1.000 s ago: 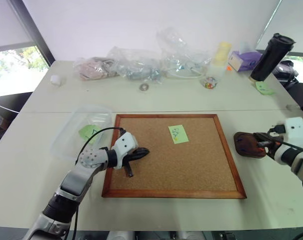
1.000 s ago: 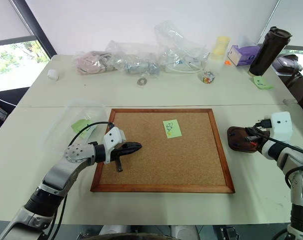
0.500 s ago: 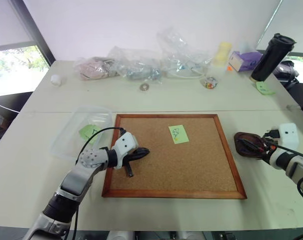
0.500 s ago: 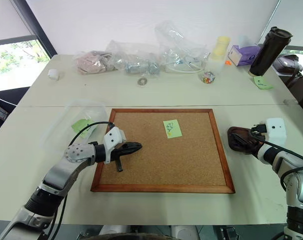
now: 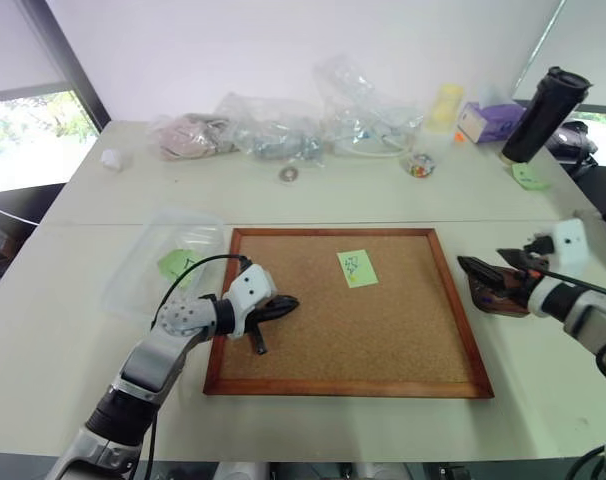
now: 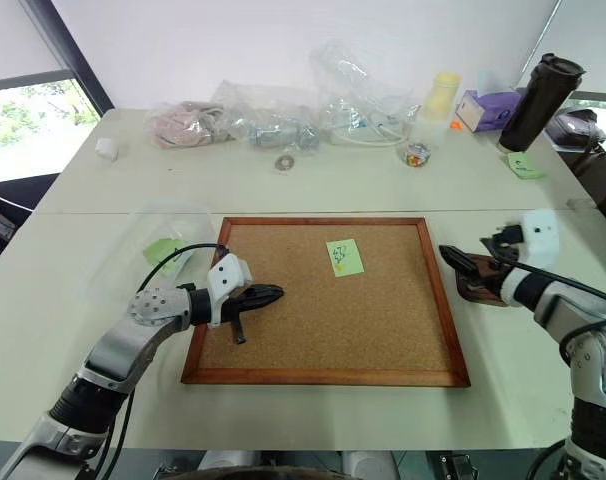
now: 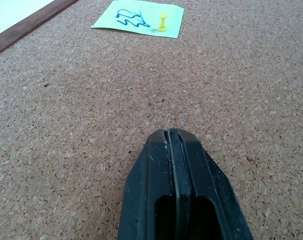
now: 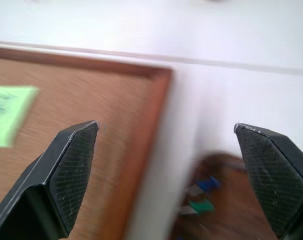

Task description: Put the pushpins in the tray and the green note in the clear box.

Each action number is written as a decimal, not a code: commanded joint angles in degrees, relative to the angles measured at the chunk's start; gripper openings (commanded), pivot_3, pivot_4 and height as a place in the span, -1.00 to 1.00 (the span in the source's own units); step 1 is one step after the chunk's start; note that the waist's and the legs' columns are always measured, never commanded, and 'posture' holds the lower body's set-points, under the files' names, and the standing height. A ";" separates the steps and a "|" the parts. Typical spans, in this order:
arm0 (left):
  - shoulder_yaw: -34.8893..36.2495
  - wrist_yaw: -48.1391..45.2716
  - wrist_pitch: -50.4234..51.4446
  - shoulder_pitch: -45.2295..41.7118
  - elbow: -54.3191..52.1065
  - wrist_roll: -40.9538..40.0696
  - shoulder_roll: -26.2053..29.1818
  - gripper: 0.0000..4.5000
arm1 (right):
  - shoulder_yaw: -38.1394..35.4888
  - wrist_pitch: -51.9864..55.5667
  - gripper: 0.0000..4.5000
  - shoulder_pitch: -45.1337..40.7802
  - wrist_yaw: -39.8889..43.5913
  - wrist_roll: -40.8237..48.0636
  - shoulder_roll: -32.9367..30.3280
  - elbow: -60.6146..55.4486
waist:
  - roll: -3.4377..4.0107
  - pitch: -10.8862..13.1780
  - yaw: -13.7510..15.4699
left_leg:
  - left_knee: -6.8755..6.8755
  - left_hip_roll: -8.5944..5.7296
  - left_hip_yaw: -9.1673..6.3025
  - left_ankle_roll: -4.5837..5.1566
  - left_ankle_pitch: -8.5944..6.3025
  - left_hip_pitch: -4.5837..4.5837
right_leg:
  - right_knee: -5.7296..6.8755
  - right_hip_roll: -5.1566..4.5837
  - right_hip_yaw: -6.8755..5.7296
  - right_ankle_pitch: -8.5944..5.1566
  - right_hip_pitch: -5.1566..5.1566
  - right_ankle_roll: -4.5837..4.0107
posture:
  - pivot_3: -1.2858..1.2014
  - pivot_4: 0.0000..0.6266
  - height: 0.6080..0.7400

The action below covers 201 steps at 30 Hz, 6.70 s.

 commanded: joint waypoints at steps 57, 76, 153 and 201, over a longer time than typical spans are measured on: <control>-4.57 -0.83 4.89 2.21 1.13 1.52 -0.22 -1.00 | 18.04 -4.11 -0.98 -8.88 2.97 -5.51 6.59 -5.90 | -0.17 -0.02 0.16 | -0.01 -0.02 -0.04 0.01 -0.02 -0.12 | -0.08 -0.18 -0.05 -0.01 -0.11 -0.02 | 0.03 -0.52 1.00; 8.06 -2.72 17.46 -7.64 1.74 -16.41 -5.78 0.48 | 19.45 0.83 -1.00 -8.65 3.52 0.47 2.85 -17.37 | -0.50 0.29 -0.16 | -0.01 -0.01 -0.05 0.01 -0.01 -0.22 | -0.08 -0.20 -0.11 -0.01 -0.23 -0.02 | 0.03 -0.52 1.00; 2.38 -10.78 -24.73 -16.29 13.95 0.68 -3.98 -0.96 | -2.45 -7.60 -1.00 2.75 3.58 -5.47 -8.75 1.05 | -0.84 0.74 0.41 | 0.10 0.00 -0.02 -0.08 0.06 -0.45 | 0.09 0.05 -0.16 0.02 -0.44 0.03 | 0.03 -0.52 1.00; 3.62 -5.78 -15.31 -12.54 4.51 -1.62 -2.94 -0.97 | -5.92 -5.81 0.97 4.14 2.23 1.02 -2.45 8.54 | -0.72 0.74 0.20 | 0.09 0.08 0.05 -0.10 0.07 -0.14 | 0.13 0.21 -0.02 0.02 -0.23 0.03 | 0.03 -0.52 1.00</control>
